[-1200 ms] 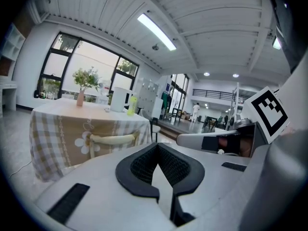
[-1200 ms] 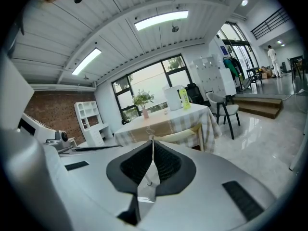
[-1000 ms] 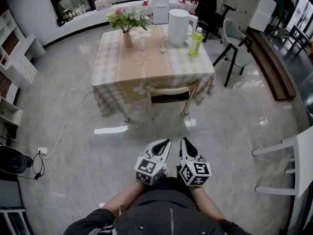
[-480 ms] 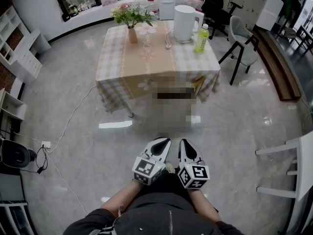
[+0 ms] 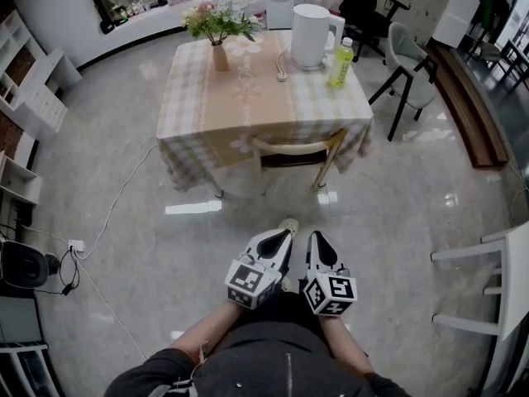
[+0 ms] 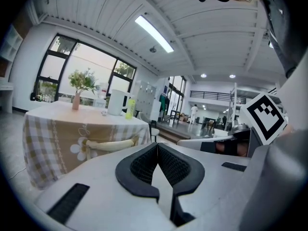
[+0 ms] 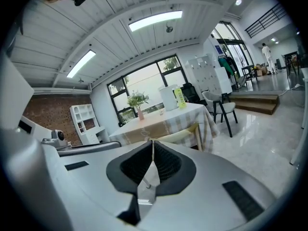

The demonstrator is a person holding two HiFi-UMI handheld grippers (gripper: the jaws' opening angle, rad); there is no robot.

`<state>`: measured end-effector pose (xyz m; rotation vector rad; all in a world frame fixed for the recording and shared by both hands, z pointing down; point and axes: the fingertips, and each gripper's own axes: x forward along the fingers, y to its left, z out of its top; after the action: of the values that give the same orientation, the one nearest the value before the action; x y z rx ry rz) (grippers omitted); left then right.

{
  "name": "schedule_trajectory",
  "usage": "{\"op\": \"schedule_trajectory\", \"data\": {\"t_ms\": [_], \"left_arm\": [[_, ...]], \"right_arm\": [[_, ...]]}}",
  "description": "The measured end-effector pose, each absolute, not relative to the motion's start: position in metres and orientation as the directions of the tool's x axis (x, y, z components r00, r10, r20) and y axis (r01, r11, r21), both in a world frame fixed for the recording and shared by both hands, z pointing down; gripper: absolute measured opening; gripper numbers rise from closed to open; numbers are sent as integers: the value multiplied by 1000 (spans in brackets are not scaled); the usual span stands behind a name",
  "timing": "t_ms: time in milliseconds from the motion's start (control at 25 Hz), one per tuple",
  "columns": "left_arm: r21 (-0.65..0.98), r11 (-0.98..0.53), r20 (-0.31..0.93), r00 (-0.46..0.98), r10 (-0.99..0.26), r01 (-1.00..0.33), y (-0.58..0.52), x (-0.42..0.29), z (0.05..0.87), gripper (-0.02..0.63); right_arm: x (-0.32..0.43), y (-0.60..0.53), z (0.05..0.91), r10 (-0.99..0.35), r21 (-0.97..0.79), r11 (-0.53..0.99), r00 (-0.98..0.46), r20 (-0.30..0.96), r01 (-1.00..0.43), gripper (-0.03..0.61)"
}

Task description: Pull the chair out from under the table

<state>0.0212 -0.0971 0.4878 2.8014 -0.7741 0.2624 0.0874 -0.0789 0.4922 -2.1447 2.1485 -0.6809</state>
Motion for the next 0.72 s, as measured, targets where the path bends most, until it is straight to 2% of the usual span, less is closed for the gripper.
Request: {"op": "schedule_trajectory", "data": {"t_ms": [720], "left_arm": [[186, -837, 211, 852, -478, -515, -216, 87, 465, 11]], "right_arm": [[143, -194, 476, -953, -312, -1, -94, 287, -950, 15]]}}
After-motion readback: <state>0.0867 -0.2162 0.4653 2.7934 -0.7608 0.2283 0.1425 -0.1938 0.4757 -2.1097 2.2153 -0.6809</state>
